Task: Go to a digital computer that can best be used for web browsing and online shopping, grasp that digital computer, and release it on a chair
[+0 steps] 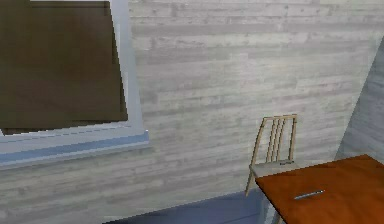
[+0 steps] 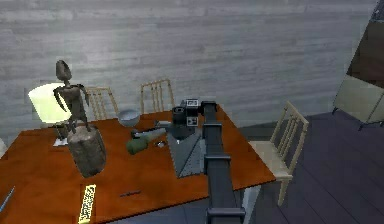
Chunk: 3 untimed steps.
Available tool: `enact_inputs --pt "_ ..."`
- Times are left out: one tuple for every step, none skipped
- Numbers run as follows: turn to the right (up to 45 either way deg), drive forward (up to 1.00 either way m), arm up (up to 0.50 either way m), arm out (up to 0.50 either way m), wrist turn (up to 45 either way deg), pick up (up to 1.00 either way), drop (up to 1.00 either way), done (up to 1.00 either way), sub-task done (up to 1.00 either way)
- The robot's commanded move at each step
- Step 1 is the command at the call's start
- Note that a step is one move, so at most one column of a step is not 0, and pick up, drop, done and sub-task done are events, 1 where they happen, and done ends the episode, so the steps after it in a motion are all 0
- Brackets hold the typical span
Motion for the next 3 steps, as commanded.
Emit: enact_inputs --pt "0.0 0.00 0.00 0.00 30.0 0.00 0.00 0.00 0.00" --pt "0.0 0.00 -0.30 0.00 0.0 0.00 0.00 0.00 0.00" --pt "0.0 0.00 0.00 0.00 0.0 1.00 0.00 0.00 0.00"
